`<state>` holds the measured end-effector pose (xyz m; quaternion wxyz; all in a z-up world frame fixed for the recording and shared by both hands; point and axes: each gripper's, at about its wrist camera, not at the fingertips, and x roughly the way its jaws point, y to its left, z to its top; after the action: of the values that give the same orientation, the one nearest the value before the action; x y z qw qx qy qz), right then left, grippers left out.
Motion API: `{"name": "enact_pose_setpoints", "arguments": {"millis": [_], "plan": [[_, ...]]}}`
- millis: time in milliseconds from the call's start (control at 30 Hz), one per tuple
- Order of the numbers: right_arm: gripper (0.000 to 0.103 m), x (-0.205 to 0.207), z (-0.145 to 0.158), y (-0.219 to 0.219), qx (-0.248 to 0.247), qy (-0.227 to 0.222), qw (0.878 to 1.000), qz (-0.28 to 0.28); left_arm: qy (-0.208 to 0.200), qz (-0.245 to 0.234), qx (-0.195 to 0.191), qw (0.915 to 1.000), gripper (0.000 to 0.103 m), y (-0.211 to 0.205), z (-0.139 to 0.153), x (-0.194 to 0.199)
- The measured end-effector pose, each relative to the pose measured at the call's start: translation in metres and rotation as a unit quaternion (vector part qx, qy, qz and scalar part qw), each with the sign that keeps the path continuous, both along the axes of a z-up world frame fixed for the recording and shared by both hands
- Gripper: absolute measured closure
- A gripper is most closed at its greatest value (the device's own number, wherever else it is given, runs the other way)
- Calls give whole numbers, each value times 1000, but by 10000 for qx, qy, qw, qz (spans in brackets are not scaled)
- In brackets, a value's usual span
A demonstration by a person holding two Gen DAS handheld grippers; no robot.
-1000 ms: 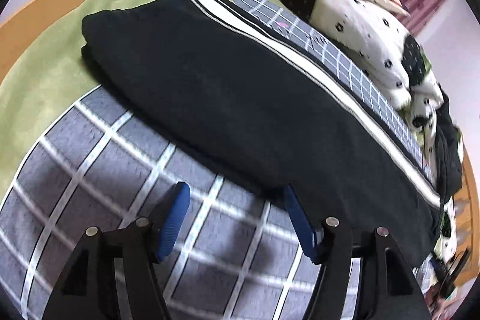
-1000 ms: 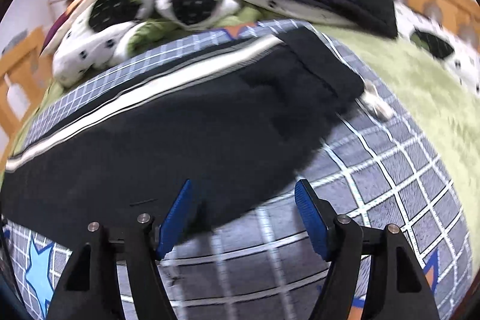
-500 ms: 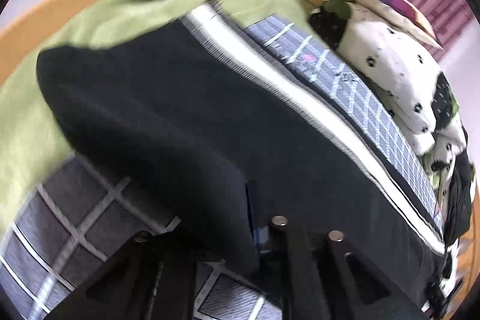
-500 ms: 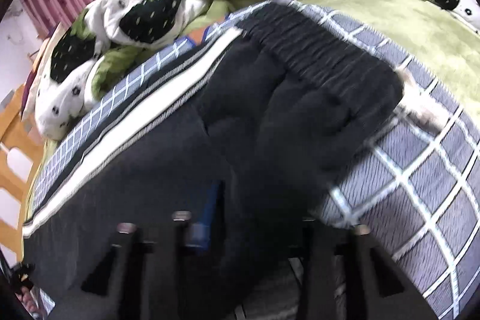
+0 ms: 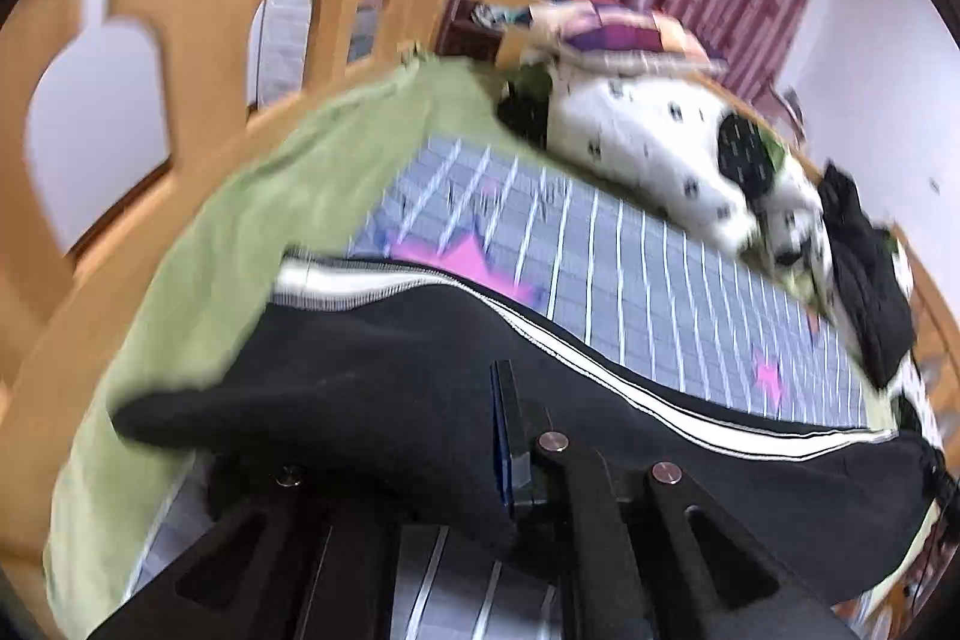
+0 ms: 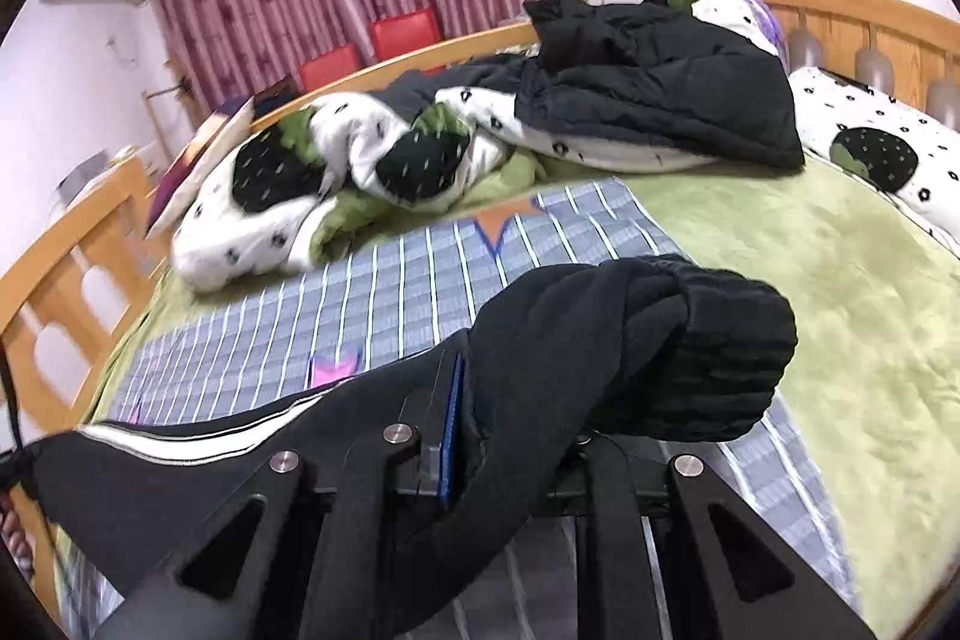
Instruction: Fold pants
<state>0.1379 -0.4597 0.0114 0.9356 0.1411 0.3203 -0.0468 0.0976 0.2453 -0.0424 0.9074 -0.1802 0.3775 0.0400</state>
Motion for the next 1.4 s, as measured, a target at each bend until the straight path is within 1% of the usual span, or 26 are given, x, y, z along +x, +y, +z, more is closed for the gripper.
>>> {"name": "enact_pose_setpoints", "arguments": {"millis": [67,100,167,200,233,300,367,400,433,467,500,567,700,733,800,900,933,967,1000,1033,1100,1133,1200,1267,1367,1400], "plan": [[87,-36,-17,-15,6,285,9995,124,217,-97,-42,9997,93,-5,-29,-23],[87,-49,-31,-21,13,461,9989,128,400,-64,-4,9992,93,-9,-50,-34],[87,-69,-61,-31,143,790,9967,120,616,103,83,9980,93,-13,-78,-46],[86,-80,-82,-36,291,973,9948,117,653,163,106,9977,93,-12,-88,-50],[86,-88,-95,-38,342,1032,9940,116,665,235,131,9974,93,-12,-97,-55],[83,-104,-113,-40,325,1020,9942,71,709,323,90,9969,82,-8,-106,-63],[81,-115,-121,-42,380,988,9943,94,709,356,119,9968,73,-7,-107,-73],[77,-122,-124,-43,466,1017,9936,144,682,328,190,9970,65,-9,-106,-78],[63,-127,-125,-43,485,1032,9933,161,686,302,368,9965,59,-11,-104,-85],[53,-133,-125,-44,370,1086,9934,48,715,302,553,9955,48,-12,-102,-91],[39,-138,-125,-46,227,1062,9940,-93,715,297,686,9946,42,-13,-100,-98],[37,-148,-127,-52,333,888,9954,-130,663,198,756,9947,41,-13,-98,-107],[32,-138,-134,-79,1146,583,9907,-447,563,138,817,9950,40,-15,-95,-122],[24,-133,-138,-84,1369,521,9878,-531,542,175,785,9953,40,-14,-95,-127],[18,-122,-144,-93,1746,431,9808,-753,546,283,680,9958,40,-12,-94,-131],[17,-101,-146,-106,2165,258,9706,-1017,496,455,535,9963,40,-10,-92,-135],[24,-95,-144,-109,2216,242,9686,-1103,452,481,508,9965,40,-10,-91,-136],[33,-90,-140,-112,2147,252,9692,-1180,393,502,493,9967,40,-11,-89,-137],[49,-85,-135,-113,1969,293,9720,-1248,333,536,500,9968,40,-11,-86,-137],[52,-77,-125,-113,1661,277,9796,-1097,277,547,506,9968,40,-12,-84,-138],[56,-75,-102,-107,1094,-23,9916,-697,112,511,536,9972,40,-14,-76,-140],[57,-76,-90,-104,836,-215,9951,-484,51,481,554,9973,40,-16,-74,-140],[56,-82,-80,-98,520,-455,9972,-273,-29,401,602,9974,40,-19,-69,-140],[49,-78,-92,-98,252,-120,9993,-262,-94,363,687,9969,40,-21,-64,-140],[44,-79,-132,-110,222,722,9965,-357,-175,288,801,9962,40,-21,-58,-140],[39,-87,-143,-112,183,889,9951,-384,-177,265,828,9961,40,-20,-55,-137]]}}
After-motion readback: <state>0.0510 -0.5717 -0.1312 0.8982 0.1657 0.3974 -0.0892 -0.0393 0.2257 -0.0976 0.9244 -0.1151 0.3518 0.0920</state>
